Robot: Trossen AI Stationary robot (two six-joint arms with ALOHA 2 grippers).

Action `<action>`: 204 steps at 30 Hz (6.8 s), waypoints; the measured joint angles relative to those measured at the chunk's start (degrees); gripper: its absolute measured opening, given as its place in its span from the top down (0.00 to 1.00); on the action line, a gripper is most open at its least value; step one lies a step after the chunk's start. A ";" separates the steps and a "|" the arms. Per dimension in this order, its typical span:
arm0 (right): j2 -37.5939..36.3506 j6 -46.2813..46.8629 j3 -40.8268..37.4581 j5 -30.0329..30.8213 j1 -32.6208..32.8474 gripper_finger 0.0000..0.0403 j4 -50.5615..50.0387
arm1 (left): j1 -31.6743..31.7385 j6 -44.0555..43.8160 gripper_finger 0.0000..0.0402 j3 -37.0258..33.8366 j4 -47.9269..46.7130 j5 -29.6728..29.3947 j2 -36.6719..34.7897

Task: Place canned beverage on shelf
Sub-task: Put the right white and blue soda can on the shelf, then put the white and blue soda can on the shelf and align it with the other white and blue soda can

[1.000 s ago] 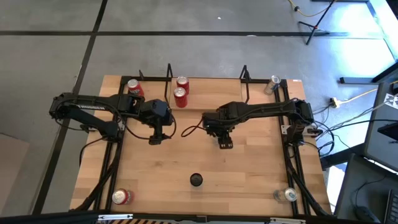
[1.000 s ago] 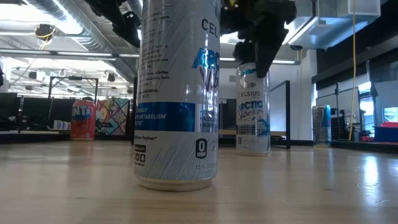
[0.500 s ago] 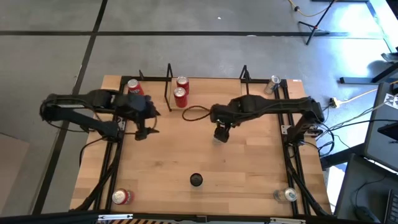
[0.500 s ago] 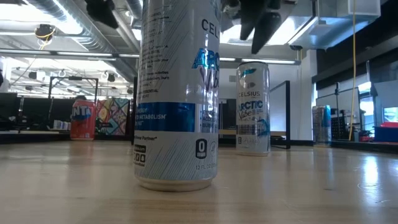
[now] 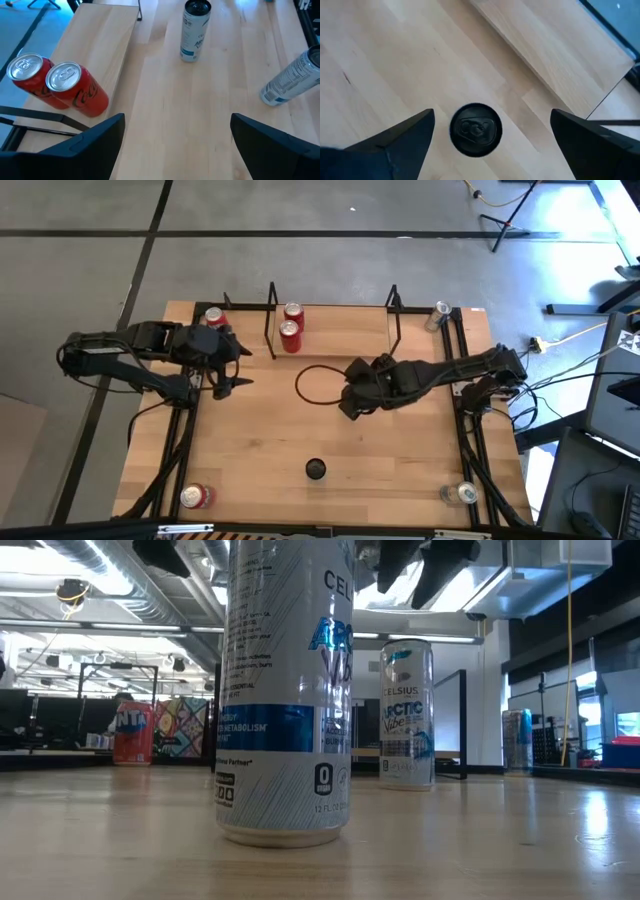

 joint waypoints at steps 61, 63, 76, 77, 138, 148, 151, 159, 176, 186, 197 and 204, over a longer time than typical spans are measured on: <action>0.20 -26.71 1.39 -18.99 -16.50 0.46 10.88 | -0.02 -0.90 0.12 0.04 0.12 2.32 0.06; 0.44 -29.72 3.02 -18.57 -19.09 0.46 11.26 | -0.02 -0.90 0.12 0.04 0.16 2.01 0.06; 2.11 -44.03 5.36 -19.22 -33.93 0.46 20.97 | -0.02 -1.42 0.12 0.04 0.30 -0.28 0.06; 2.70 -44.55 5.36 -19.89 -34.73 0.46 21.48 | -0.02 -1.63 0.12 0.04 0.32 -0.43 0.06; 12.20 -51.28 5.73 -28.73 -39.65 0.28 30.30 | -0.01 -4.35 0.12 0.04 0.34 -7.66 0.08; 3.97 -45.12 10.02 -34.30 -31.29 0.28 14.05 | -0.02 -4.37 0.12 0.04 1.01 -6.88 0.08; 2.08 -43.79 10.02 -34.11 -24.51 0.28 13.40 | -0.02 -4.37 0.12 0.04 2.07 -5.08 0.08; 1.69 -36.01 7.96 -30.55 -6.89 0.28 19.05 | -3.75 -5.76 0.12 0.04 8.08 0.24 2.51; -0.09 -18.15 -15.31 -19.14 11.49 0.28 28.26 | -30.46 -32.41 0.12 0.04 16.61 -11.80 21.44; -0.04 -8.82 -28.68 -17.96 12.48 0.28 52.21 | -40.51 -47.98 0.12 0.04 35.45 -17.96 40.61; 1.36 -9.78 -30.66 -9.56 12.39 0.28 61.08 | -40.49 -56.42 0.14 0.02 45.08 -23.22 51.54; 1.76 -9.93 -30.66 -10.06 12.52 0.28 61.03 | -40.00 -59.76 0.14 0.02 43.25 -26.83 51.79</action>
